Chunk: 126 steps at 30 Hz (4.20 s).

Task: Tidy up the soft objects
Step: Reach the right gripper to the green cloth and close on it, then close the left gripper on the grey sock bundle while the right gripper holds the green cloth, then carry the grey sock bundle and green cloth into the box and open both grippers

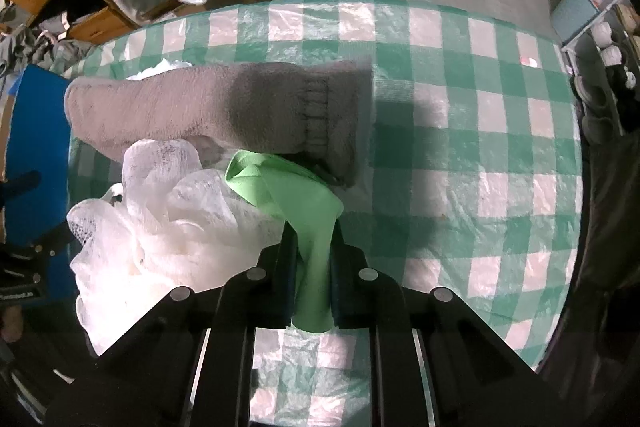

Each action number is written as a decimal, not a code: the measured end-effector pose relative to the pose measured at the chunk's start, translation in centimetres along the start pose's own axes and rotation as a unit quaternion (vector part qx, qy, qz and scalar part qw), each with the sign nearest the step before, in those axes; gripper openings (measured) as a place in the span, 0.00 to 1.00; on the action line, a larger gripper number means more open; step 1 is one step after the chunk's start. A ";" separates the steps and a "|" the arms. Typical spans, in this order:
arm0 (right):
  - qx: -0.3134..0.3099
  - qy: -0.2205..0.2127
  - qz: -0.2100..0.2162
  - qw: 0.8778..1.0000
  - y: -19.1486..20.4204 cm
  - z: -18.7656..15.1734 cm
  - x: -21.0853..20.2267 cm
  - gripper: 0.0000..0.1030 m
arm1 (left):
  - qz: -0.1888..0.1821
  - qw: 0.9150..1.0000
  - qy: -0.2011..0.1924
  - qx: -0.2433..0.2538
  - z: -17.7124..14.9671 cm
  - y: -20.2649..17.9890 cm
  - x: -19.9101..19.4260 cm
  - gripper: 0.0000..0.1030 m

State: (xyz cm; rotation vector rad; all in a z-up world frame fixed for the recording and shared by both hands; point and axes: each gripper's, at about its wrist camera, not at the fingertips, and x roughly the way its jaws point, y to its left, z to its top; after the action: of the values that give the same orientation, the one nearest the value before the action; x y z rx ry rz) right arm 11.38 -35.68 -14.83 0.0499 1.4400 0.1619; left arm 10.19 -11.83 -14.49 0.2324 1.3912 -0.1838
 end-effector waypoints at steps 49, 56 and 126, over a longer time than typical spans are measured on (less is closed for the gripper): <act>0.030 -0.054 -0.007 0.998 1.1 -8.7 -5.0 0.09 | -0.065 0.994 0.082 -0.035 -4.5 -3.9 4.4 0.81; 0.025 -0.064 -0.009 0.998 1.5 -9.3 -6.0 0.07 | -0.080 0.993 0.082 -0.032 -3.7 -5.3 5.2 0.48; -0.130 -0.208 0.046 0.968 20.5 -4.8 -15.8 0.07 | -0.008 0.979 -0.171 -0.107 -8.4 11.6 -13.2 0.42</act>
State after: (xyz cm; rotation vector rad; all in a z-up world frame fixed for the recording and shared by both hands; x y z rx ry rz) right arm 3.07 -17.98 2.80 -0.0620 0.9883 0.3917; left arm 3.04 1.46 -2.26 0.0083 1.0601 -0.0810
